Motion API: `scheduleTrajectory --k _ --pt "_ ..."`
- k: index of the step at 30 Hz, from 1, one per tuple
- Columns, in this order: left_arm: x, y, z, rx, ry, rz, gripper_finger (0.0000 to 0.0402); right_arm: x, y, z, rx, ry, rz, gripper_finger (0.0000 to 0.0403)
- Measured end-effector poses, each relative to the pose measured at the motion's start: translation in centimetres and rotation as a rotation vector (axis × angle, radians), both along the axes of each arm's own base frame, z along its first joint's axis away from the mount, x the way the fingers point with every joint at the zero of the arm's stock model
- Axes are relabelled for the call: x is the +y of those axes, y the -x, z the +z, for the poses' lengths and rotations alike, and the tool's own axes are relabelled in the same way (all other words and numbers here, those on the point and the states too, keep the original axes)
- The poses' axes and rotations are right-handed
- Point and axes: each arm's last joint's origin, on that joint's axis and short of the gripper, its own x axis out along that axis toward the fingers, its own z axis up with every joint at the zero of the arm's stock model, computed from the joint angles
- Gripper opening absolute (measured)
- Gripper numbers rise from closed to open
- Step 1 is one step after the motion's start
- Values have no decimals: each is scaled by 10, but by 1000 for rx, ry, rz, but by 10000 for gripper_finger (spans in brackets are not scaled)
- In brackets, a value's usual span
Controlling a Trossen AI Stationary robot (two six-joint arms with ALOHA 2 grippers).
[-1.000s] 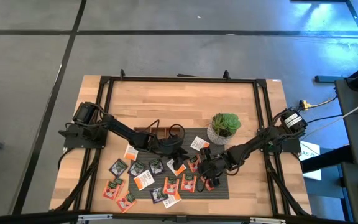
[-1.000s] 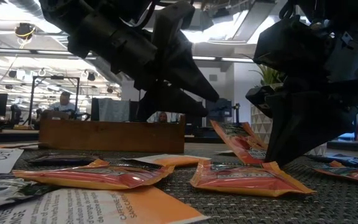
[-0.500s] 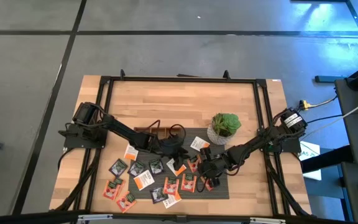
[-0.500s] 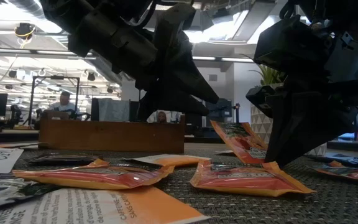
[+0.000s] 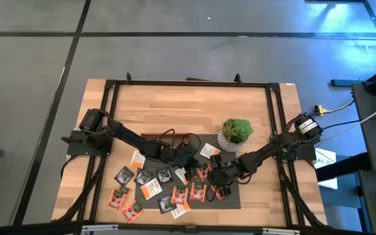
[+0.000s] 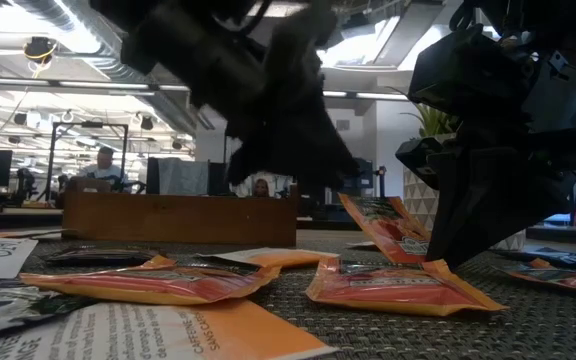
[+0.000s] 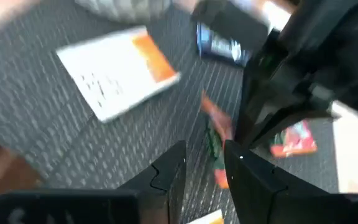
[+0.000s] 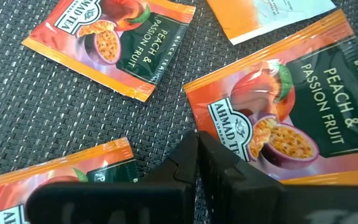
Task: Pick & Place Tea
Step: Put the orange tea bag to the right section of the wooden organizer
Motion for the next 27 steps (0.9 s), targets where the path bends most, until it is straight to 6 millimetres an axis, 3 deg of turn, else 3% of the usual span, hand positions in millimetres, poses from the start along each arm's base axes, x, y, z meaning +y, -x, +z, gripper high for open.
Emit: scheduleTrajectory --k 4,12,20,27 --pt "-4 -9 -17 22 50 -19 104 0 0 0 1 0 0 21" --pt "-7 -20 -17 15 85 -80 99 0 0 0 2 0 1 21" --pt "-5 -21 -17 15 85 -82 47 0 0 0 2 0 1 21" --pt "2 -21 -5 -18 45 -115 7 0 0 0 2 -3 0 21"
